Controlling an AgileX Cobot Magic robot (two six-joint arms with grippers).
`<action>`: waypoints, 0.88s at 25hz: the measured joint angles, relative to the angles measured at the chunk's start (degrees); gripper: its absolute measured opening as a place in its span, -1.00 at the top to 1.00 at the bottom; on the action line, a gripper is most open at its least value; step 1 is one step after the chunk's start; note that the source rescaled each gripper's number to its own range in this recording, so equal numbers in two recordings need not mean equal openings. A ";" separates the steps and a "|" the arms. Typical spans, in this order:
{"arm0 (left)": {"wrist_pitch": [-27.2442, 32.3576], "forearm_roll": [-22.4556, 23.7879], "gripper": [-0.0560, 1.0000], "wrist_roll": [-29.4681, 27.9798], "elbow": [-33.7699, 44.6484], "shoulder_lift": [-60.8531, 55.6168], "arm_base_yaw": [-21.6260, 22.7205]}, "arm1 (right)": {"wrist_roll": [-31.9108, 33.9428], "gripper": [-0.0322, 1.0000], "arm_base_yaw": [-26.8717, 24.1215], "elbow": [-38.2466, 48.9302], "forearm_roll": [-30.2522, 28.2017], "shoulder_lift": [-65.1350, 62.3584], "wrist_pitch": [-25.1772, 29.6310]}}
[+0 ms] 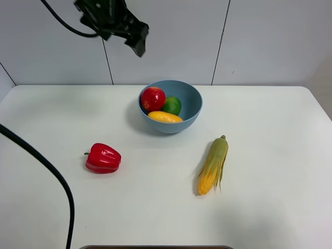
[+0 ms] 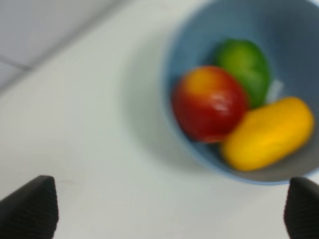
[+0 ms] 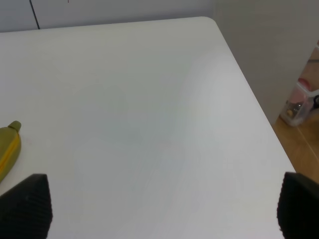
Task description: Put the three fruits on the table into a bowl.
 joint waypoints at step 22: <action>0.71 0.98 -0.89 -0.76 41.99 -47.54 17.59 | 0.00 -0.50 0.00 0.00 0.00 0.00 0.00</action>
